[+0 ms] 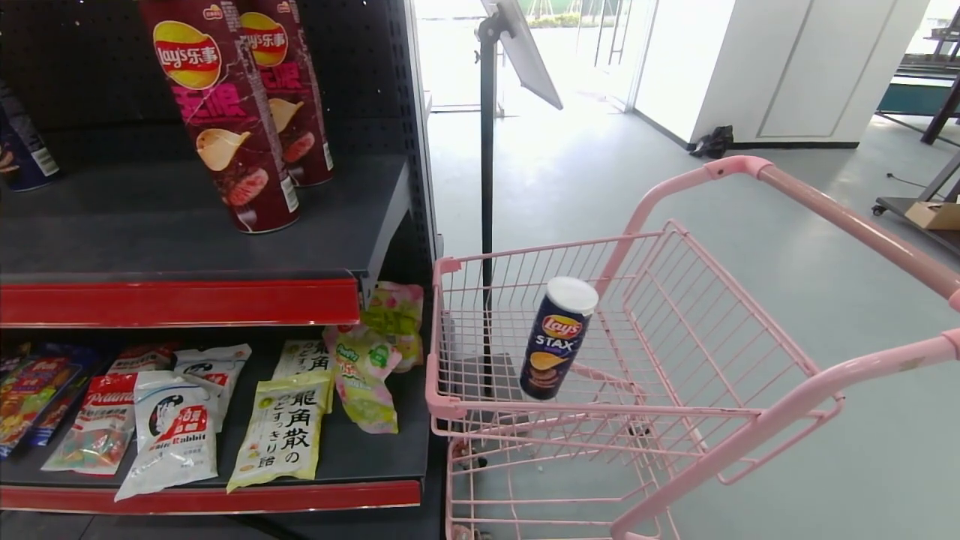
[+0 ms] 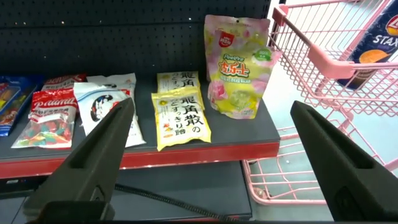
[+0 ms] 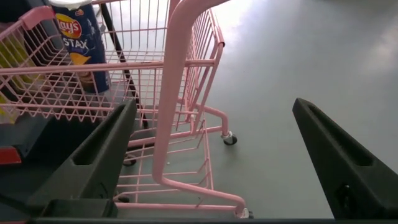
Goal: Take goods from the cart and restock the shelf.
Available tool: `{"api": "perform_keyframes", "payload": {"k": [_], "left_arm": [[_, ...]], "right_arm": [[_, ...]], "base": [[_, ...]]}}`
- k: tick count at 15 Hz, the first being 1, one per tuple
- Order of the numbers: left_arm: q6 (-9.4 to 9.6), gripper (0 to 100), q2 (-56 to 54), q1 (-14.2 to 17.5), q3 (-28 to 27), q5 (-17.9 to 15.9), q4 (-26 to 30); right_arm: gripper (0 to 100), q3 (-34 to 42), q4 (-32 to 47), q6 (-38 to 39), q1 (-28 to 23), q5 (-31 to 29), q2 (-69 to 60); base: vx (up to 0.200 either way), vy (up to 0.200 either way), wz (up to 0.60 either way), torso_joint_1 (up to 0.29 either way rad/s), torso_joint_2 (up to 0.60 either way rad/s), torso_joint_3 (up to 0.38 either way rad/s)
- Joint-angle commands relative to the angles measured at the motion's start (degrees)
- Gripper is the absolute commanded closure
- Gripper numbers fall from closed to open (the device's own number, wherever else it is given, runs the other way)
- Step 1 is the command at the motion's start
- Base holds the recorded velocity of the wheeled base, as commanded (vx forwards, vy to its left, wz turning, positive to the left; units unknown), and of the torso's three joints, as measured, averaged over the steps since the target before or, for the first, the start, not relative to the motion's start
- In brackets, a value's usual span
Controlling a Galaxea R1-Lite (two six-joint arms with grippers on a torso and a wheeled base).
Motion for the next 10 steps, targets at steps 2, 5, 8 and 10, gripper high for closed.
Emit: {"api": "perform_keyframes", "payload": {"k": [2,5,8,10], "left_arm": [[-0.01,0,0.0,0.0,0.0,0.0,0.0],[-0.01,0,0.1,0.0,0.0,0.0,0.0],[0.08,0,0.1,0.0,0.0,0.0,0.0],[0.08,0,0.0,0.0,0.0,0.0,0.0]], "right_arm": [[0,0.0,-0.1,-2.1,0.1,0.0,-0.2],[0,0.0,-0.1,-0.8,0.1,3.0,-0.3],[0,-16.4,3.6,-2.1,3.2,12.0,5.8],[0,-27.1,7.9,-1.9,8.7,9.5,12.7]], "base": [[0.000,0.000,0.00,0.000,0.00,0.000],[0.000,0.000,0.00,0.000,0.00,0.000],[0.000,0.000,0.00,0.000,0.00,0.000],[0.000,0.000,0.00,0.000,0.00,0.000]]}}
